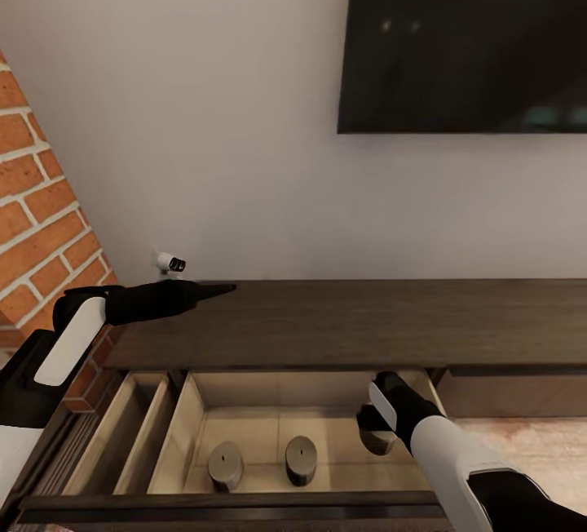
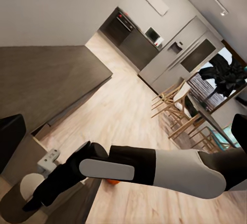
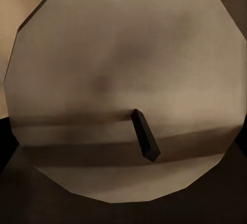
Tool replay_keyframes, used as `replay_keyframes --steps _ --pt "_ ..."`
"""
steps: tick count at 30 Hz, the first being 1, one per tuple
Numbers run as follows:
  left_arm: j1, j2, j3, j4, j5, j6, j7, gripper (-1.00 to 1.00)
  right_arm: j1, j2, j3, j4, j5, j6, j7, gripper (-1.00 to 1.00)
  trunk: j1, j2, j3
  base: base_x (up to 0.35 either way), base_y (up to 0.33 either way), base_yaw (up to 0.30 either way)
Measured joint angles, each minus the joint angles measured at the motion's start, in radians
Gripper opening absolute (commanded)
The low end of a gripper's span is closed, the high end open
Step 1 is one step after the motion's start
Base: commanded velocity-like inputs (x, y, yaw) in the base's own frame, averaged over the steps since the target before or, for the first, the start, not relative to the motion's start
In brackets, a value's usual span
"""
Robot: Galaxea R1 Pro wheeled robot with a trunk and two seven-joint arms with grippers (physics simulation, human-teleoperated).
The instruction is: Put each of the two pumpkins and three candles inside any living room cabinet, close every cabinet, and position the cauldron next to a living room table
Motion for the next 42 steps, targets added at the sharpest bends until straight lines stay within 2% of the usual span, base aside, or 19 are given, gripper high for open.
replay_keyframes --steps 10,27,36,42 --pt "0.000 -0.008 0.000 0.000 0.000 0.000 0.000 1.00 0.000 -0.001 0.001 0.004 -0.005 -0.001 0.000 -1.00 0.000 0.000 -0.016 0.000 0.000 0.000" --pt "0.000 -0.009 0.000 0.000 0.000 0.000 0.000 1.00 -0.001 -0.007 -0.006 0.005 -0.013 0.010 0.001 -1.00 0.000 0.000 -0.044 0.000 0.000 0.000" --pt "0.000 -0.009 0.000 0.000 0.001 0.000 0.000 1.00 -0.001 -0.009 -0.006 0.004 -0.014 0.010 0.001 -1.00 0.034 -0.063 -0.087 0.000 0.000 0.000" --pt "0.000 -0.009 0.000 0.000 0.001 0.000 0.000 1.00 -0.001 -0.008 -0.006 0.004 -0.010 0.011 0.001 -1.00 0.038 -0.070 -0.100 0.000 0.000 0.000"
